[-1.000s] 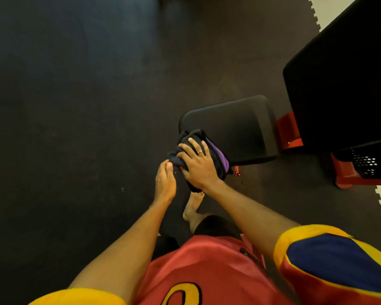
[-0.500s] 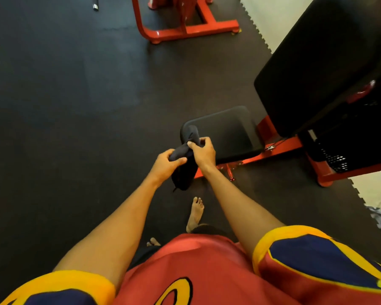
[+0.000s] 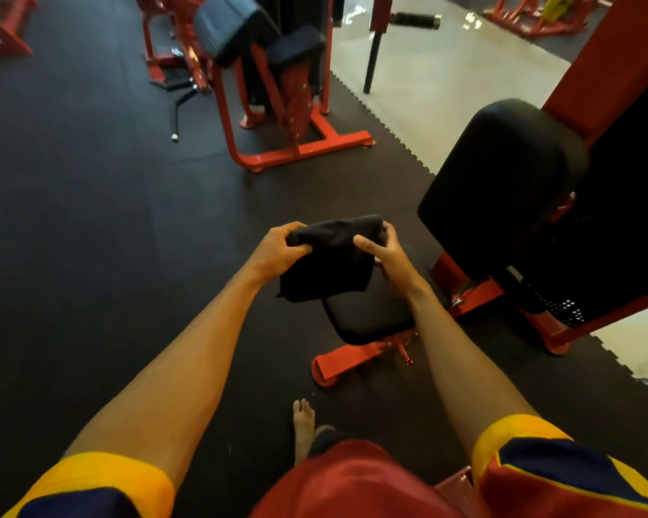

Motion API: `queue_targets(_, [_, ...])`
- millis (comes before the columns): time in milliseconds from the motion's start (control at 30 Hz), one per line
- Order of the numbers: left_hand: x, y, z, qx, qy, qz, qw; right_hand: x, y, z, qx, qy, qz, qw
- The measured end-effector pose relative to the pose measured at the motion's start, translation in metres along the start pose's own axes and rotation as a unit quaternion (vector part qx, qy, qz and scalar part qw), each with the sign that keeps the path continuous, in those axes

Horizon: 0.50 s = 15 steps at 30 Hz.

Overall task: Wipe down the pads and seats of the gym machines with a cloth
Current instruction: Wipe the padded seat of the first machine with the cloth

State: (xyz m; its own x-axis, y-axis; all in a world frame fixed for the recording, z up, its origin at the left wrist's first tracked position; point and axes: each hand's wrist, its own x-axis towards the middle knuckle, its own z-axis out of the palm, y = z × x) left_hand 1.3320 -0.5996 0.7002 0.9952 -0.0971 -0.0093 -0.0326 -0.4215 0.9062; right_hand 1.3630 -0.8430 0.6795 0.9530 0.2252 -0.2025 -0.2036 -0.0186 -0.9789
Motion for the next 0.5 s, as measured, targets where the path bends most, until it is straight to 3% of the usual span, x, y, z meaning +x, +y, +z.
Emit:
queue_targets(267, [0.117, 0.04, -0.042, 0.04, -0.095, 0.106, 0.989, 0.034, -0.071, -0.031, -0.124, 0.14, -0.106, 0.977])
queue_targets(500, [0.218, 0.078, -0.033, 0.046, -0.221, 0.16, 0.961, 0.043, -0.109, -0.051, -0.194, 0.288, -0.118, 0.93])
